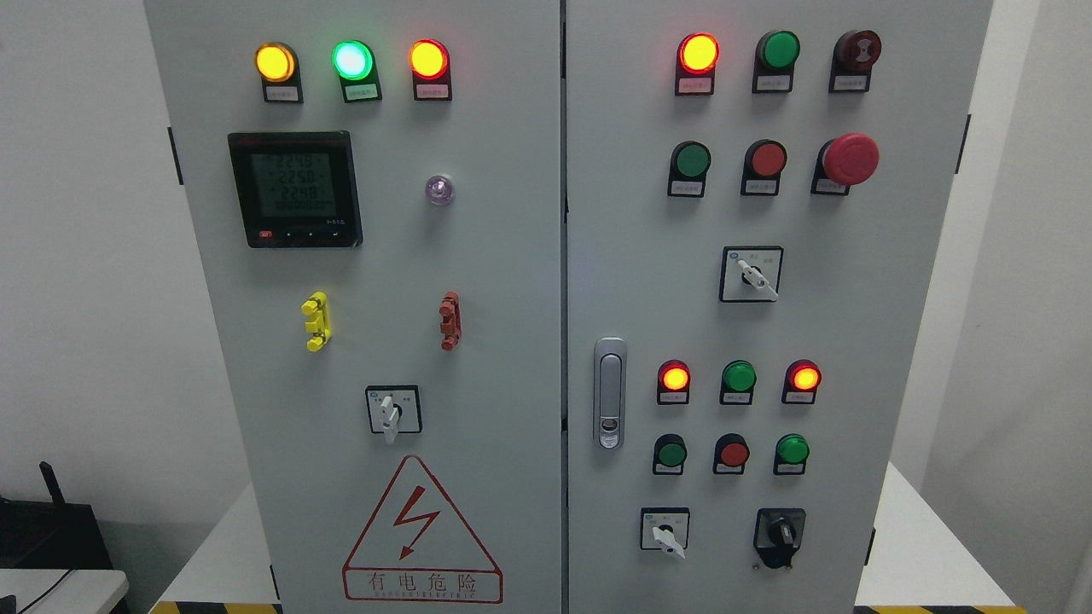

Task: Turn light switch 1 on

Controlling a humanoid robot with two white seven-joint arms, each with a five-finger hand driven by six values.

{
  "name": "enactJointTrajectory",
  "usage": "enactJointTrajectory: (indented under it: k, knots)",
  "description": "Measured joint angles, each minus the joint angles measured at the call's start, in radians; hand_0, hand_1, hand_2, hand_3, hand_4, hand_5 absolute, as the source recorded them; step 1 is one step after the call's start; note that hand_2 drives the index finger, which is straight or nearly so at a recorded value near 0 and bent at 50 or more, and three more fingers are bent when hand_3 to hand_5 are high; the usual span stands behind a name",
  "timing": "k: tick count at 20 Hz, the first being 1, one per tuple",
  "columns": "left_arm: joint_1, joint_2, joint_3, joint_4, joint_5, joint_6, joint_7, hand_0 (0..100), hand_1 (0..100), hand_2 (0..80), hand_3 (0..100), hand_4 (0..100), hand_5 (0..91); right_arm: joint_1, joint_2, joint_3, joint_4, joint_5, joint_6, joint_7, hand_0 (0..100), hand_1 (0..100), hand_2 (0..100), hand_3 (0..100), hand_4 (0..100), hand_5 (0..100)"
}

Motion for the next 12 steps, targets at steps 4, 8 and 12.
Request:
enactJointTrajectory:
  k: [4, 8, 12]
  knots:
    - [0.0, 0.0, 0.0, 0.002, 0.001, -0.001, 0.0, 42, 2, 0.0, 0, 0, 0.0, 0.0, 0.0, 0.0, 0.0, 0.0, 0.0, 0.0, 12, 39, 0, 0, 0, 0]
    - [0.0, -0.001, 0.0, 0.002, 0.001, -0.006, 0.0, 42, 2, 0.0, 0, 0, 0.0, 0.0, 0.0, 0.0, 0.0, 0.0, 0.0, 0.0, 12, 39, 0, 0, 0, 0]
    - [0.001, -0.001, 0.0, 0.003, 0.001, -0.009, 0.002, 42, 2, 0.0, 0, 0, 0.0, 0.0, 0.0, 0.0, 0.0, 0.0, 0.0, 0.0, 12, 39, 0, 0, 0, 0]
